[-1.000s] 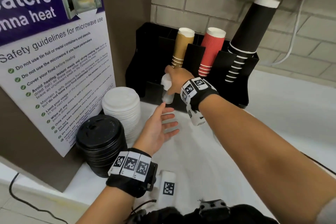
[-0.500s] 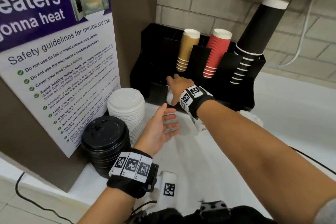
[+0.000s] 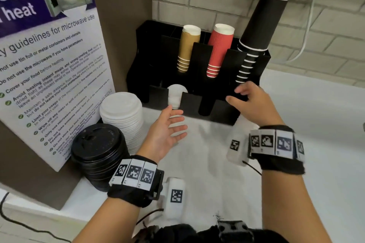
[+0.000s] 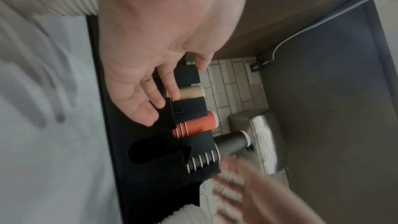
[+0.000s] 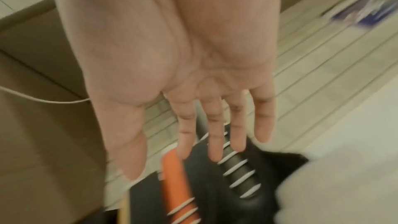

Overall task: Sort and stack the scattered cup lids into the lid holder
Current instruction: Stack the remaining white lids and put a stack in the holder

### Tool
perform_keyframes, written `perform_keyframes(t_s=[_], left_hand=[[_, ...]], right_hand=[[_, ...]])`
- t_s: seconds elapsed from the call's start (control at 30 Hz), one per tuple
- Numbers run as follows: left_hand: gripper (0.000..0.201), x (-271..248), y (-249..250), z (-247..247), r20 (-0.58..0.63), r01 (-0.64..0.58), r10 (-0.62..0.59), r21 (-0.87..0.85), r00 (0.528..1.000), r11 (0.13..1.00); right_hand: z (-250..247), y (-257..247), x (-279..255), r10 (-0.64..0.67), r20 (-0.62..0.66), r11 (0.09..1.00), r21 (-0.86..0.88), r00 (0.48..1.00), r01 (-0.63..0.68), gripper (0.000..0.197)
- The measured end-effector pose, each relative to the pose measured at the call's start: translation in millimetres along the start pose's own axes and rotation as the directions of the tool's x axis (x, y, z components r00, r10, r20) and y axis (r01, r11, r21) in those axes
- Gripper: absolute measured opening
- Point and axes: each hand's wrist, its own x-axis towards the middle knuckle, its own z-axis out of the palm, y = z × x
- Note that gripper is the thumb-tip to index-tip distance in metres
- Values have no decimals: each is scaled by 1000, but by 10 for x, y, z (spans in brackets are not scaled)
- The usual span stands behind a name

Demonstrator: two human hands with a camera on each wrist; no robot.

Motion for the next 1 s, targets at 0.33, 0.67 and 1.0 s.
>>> perform_keyframes(t_s=[0.33, 0.67, 1.0], left_hand=[[38, -13, -97, 75, 46, 2, -5, 65, 999, 998], [33, -45, -80, 130, 52, -40, 35, 103, 998, 994], [89, -85, -178, 325, 361, -439, 326, 297, 874, 848]], right_hand=[[40, 534, -277, 274, 0, 961, 29, 962, -274, 57], [-24, 467, -274, 182, -124, 982, 76, 975, -173, 50], [292, -345, -381, -98, 231, 884, 468, 968, -22, 37]])
